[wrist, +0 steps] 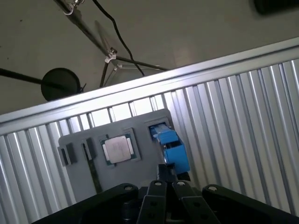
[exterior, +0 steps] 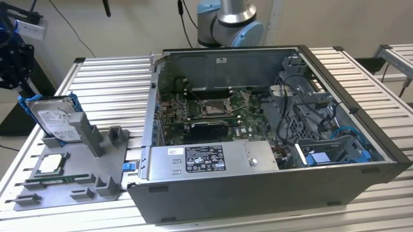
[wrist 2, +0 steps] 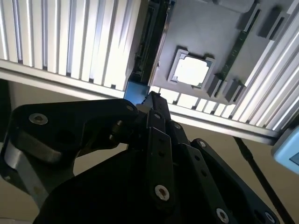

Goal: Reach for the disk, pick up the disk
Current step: 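Pick up the disk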

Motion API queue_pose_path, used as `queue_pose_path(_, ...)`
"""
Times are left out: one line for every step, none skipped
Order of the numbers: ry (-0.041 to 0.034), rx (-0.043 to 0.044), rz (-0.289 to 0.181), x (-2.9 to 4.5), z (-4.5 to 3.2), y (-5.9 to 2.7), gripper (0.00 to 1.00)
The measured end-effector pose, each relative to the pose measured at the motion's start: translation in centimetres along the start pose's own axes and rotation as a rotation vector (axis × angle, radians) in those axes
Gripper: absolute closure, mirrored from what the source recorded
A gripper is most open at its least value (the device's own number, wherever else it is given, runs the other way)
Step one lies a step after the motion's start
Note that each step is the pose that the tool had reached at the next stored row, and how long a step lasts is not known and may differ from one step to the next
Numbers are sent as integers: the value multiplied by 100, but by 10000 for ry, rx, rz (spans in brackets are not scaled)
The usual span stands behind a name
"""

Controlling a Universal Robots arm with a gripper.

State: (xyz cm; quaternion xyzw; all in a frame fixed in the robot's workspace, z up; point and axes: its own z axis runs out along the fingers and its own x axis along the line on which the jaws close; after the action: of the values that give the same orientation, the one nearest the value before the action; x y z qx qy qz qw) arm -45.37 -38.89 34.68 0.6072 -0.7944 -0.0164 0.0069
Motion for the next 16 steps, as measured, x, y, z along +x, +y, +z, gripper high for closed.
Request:
queue_pose_path(3,-2,-49,-5,0,0,100)
queue_pose_path(4,-2,-89,-13,1,0,100)
queue_pose_path(5,-3,-122,-23,2,1,100)
queue_pose_path(7,-3,-152,-35,2,2,100)
queue_pose_path(7,-3,-187,-47,3,5,100)
queue_pose_path(9,-3,-248,-56,4,7,100)
queue_pose_path(13,-4,-362,-61,5,8,100)
queue_pose_path(18,-4,-527,-62,6,8,100)
queue_pose_path(23,-7,-685,-66,5,10,100)
queue_pose_path(29,-8,-793,-75,4,12,100)
queue_pose_path(30,-9,-864,-84,5,15,100)
queue_pose_path(31,-9,-876,-84,5,15,100)
queue_pose_path(31,-9,-877,-84,5,15,100)
queue_pose_path(31,-9,-878,-84,5,15,100)
queue_pose_path(31,-9,-878,-84,5,15,100)
queue_pose_path(31,-9,-878,-84,5,15,100)
